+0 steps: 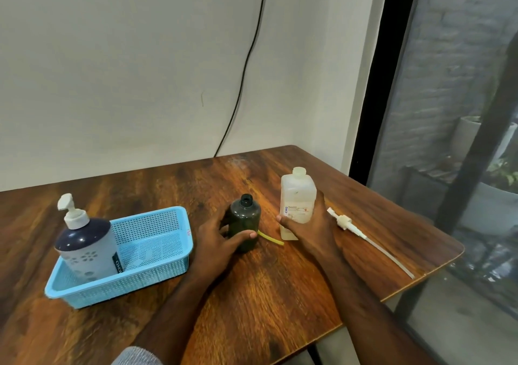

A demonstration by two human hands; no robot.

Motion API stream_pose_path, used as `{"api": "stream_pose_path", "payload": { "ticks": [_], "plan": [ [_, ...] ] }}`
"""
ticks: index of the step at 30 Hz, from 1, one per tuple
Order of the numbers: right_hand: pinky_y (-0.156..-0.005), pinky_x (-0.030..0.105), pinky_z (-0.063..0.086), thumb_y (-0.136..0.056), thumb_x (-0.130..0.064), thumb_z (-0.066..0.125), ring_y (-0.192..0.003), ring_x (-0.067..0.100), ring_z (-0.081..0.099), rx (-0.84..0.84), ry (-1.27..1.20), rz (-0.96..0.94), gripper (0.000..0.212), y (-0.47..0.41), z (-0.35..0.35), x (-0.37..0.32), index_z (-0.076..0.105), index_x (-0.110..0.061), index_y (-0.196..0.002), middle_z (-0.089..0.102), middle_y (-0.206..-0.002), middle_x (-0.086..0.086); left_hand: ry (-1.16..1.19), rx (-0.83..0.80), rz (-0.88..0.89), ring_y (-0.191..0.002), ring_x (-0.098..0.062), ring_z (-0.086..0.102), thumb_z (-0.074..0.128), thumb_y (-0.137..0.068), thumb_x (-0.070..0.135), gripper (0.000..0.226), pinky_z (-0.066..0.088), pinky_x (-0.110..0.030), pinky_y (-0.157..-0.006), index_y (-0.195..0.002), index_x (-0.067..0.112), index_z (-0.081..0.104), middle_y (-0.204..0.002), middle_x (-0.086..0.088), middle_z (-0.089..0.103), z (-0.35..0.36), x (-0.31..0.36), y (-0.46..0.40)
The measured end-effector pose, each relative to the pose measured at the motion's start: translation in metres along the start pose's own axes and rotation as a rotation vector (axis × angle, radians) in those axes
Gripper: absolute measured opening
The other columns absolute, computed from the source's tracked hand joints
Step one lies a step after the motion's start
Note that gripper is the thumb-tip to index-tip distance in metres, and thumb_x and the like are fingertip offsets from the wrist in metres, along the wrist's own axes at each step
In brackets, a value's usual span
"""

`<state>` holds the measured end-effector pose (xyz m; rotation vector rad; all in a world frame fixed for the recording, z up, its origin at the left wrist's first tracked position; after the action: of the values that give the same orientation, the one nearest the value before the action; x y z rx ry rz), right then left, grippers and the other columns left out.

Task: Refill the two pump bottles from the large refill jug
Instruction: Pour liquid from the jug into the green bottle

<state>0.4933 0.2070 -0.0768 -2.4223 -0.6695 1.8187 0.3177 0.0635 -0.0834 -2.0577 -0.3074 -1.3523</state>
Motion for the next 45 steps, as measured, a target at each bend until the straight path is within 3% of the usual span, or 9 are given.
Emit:
{"api": "stream_pose_path", "payload": {
  "ticks": [6,10,16,19,26,34,39,42,45],
  "plan": [
    [-0.098,0.036,0.049,-0.078,-0.038,0.084,-0.132,0.018,0.050,-0.092,-0.063,-0.028,0.094,0.002,0.003,0.003,0.026,-0.035,-0.152,0.048,-0.149,-0.005,0.030,-0.005,0.014,-0.110,0.010,0.059,0.081,-0.076,0.026,0.063,0.051,-0.010,-0.086,-0.132,0.031,0.053,-0.118,0.029,0.059,0.002,0.004,0.000],
    [-0.104,0.044,0.049,-0.084,-0.042,0.076,-0.135,0.018,0.048,-0.139,-0.060,-0.038,0.088,0.002,0.007,0.002,0.020,-0.043,-0.151,0.043,-0.154,-0.006,0.046,-0.002,0.014,-0.112,0.007,0.060,0.080,-0.078,0.028,0.062,0.052,-0.015,-0.088,-0.133,0.033,0.054,-0.118,0.028,0.061,0.001,0.004,0.000],
    [-0.095,0.034,0.051,-0.083,-0.038,0.078,-0.126,0.011,0.051,-0.136,-0.088,-0.029,0.086,0.001,0.006,0.005,0.025,-0.039,-0.151,0.047,-0.150,-0.007,0.046,-0.007,0.036,-0.114,0.002,0.061,0.080,-0.079,0.025,0.059,0.052,-0.020,-0.091,-0.131,0.037,0.054,-0.123,0.022,0.065,0.000,0.003,0.000],
    [-0.095,0.040,0.055,-0.079,-0.040,0.081,-0.125,0.014,0.053,-0.117,-0.069,-0.023,0.089,0.000,0.006,0.007,0.026,-0.036,-0.149,0.048,-0.149,-0.005,0.061,-0.007,0.028,-0.114,-0.001,0.063,0.082,-0.078,0.027,0.060,0.054,-0.026,-0.092,-0.131,0.036,0.056,-0.124,0.019,0.066,-0.001,0.001,-0.001],
    [-0.095,0.043,0.057,-0.081,-0.034,0.080,-0.126,0.021,0.056,-0.144,-0.096,-0.048,0.089,0.000,0.006,0.006,0.023,-0.032,-0.150,0.049,-0.147,-0.001,0.031,-0.005,0.064,-0.110,-0.001,0.063,0.084,-0.069,0.048,0.068,0.057,-0.023,-0.082,-0.130,0.035,0.058,-0.121,0.022,0.066,-0.005,0.005,-0.001],
    [-0.083,0.019,0.053,-0.079,-0.029,0.085,-0.123,0.012,0.049,-0.127,-0.010,-0.148,0.092,-0.006,0.006,-0.004,0.026,-0.034,-0.149,0.044,-0.145,-0.009,-0.063,0.004,0.131,-0.106,0.014,0.057,0.068,-0.070,0.059,0.048,0.046,-0.013,-0.080,-0.115,0.056,0.052,-0.109,0.047,0.058,-0.005,0.024,0.006],
    [-0.082,0.015,0.046,-0.076,-0.031,0.087,-0.125,0.013,0.048,-0.086,0.013,-0.187,0.090,-0.007,0.006,-0.001,0.031,-0.033,-0.146,0.047,-0.143,-0.007,-0.025,0.015,0.175,-0.106,0.006,0.062,0.075,-0.070,0.050,0.047,0.047,-0.007,-0.079,-0.115,0.049,0.058,-0.111,0.036,0.065,-0.004,0.029,0.006],
    [-0.084,0.019,0.050,-0.074,-0.030,0.089,-0.123,0.014,0.050,-0.074,0.034,-0.234,0.086,-0.008,0.005,0.000,0.035,-0.034,-0.140,0.050,-0.137,-0.008,-0.046,0.008,0.181,-0.107,0.005,0.063,0.078,-0.066,0.053,0.052,0.049,-0.010,-0.080,-0.114,0.049,0.060,-0.112,0.032,0.067,-0.003,0.028,0.004],
    [-0.094,0.039,0.055,-0.074,-0.036,0.088,-0.126,0.015,0.048,-0.091,0.067,-0.251,0.086,-0.008,0.007,0.001,0.032,-0.041,-0.140,0.047,-0.139,-0.010,-0.077,0.002,0.192,-0.107,0.004,0.062,0.081,-0.063,0.055,0.054,0.052,-0.014,-0.082,-0.113,0.051,0.060,-0.112,0.030,0.067,-0.003,0.027,0.004]
  ]
}}
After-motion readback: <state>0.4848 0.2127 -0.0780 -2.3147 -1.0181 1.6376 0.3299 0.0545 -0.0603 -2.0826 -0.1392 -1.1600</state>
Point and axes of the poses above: each hand's wrist, its own y-axis away from the middle knuckle, its own z-axis out of the palm, x = y × z, the point moved 5 cm from there along -y, towards the middle knuckle
